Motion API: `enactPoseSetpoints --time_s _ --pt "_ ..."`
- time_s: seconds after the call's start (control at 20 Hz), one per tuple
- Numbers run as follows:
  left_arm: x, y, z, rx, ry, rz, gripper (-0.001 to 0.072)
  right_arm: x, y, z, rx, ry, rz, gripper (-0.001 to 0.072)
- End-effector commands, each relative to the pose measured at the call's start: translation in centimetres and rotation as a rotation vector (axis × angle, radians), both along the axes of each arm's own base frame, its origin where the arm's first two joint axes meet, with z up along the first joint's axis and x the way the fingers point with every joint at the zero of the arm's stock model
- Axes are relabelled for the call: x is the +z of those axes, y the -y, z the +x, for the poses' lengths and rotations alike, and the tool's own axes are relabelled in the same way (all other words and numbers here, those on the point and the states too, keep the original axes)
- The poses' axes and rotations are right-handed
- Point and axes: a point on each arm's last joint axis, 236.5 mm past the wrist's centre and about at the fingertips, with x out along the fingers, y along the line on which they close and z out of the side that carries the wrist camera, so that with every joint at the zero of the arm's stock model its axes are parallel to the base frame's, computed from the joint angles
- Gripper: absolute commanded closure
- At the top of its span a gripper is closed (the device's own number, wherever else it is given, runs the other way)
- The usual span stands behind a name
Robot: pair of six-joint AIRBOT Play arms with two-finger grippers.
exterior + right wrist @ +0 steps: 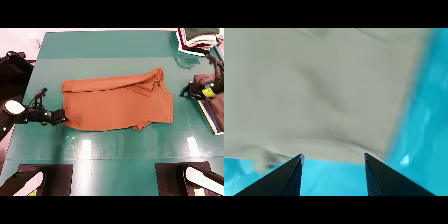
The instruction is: Fold the shirts.
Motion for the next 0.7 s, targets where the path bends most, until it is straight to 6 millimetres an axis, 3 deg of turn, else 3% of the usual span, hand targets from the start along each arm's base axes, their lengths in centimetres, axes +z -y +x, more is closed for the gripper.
enactPoseSetpoints --time_s 0.0,0.15,0.35,0.55,0.65 --pt "2.7 -0.1 1.9 -0.007 0.072 0.007 0.0687 -5.5 3.9 -4.8 -0.150 -0.164 0.030 0.0245" --pt "2.7 0.0 2.0 -0.003 0.075 0.005 0.0687 -10.0 2.6 -6.4 -0.226 -0.204 0.178 0.0219" --pt "2.7 0.0 2.0 -0.003 0.076 0.004 0.0687 -13.9 0.1 -5.4 -0.273 -0.226 0.295 0.0220" --pt "2.7 0.0 2.0 -0.003 0.076 0.004 0.0687 -15.4 -2.0 -3.5 -0.224 -0.225 0.290 0.0235" --pt "2.7 0.0 2.0 -0.003 0.075 0.004 0.0687 -15.1 -2.9 -2.8 -0.178 -0.207 0.270 0.0291"
